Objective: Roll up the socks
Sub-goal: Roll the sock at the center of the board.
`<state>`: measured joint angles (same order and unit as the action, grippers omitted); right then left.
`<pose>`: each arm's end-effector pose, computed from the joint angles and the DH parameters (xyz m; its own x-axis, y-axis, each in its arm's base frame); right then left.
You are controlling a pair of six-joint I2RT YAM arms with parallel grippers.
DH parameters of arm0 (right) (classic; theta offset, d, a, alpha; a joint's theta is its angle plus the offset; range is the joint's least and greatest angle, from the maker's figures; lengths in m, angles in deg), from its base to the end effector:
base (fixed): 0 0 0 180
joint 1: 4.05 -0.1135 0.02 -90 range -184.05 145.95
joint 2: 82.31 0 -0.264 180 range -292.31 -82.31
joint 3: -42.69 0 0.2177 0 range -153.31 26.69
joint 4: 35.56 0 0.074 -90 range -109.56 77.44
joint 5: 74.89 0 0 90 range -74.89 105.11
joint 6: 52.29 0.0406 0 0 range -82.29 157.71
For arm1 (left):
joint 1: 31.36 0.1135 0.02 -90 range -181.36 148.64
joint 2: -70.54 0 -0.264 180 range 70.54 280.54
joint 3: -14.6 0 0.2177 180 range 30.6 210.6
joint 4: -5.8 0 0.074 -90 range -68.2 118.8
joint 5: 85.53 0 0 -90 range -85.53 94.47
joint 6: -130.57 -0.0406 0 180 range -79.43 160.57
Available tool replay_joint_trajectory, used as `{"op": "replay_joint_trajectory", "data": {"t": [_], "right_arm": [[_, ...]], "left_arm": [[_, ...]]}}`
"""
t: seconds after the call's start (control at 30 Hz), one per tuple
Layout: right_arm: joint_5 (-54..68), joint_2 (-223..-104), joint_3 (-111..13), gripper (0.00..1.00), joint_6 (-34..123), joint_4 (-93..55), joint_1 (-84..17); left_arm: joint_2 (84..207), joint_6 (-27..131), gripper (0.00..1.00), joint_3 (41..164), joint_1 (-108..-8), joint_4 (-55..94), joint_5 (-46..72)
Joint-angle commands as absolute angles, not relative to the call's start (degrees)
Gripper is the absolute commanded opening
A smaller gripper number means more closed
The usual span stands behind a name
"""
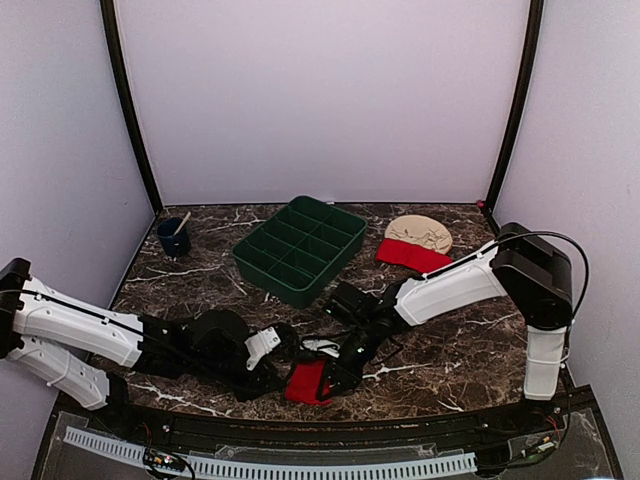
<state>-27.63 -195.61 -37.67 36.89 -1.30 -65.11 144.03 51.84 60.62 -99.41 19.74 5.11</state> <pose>0.1440 0.3173 0.1419 -0.4350 -0.8085 -0.3964 -0.7763 0.1137 0.6200 0.0833 -0.2080 0.1904 -0.4243 0.5301 -0.7341 0.8643 0.4788 -0.1538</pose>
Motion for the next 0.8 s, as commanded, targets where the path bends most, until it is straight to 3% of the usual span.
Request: {"op": "replay_joint_trajectory", "data": {"t": [0.0, 0.77], "right_arm": [[-29.4, -196.7, -36.3, 0.04, 38.2, -3.0, -64.8], [-31.0, -197.0, -35.4, 0.06, 38.1, -3.3, -64.7]], "left_arm": [[146.5, 48.3, 0.36, 63.1, -100.2, 19.4, 10.5], [156.4, 40.2, 0.39, 70.4, -101.4, 24.2, 14.5]]}}
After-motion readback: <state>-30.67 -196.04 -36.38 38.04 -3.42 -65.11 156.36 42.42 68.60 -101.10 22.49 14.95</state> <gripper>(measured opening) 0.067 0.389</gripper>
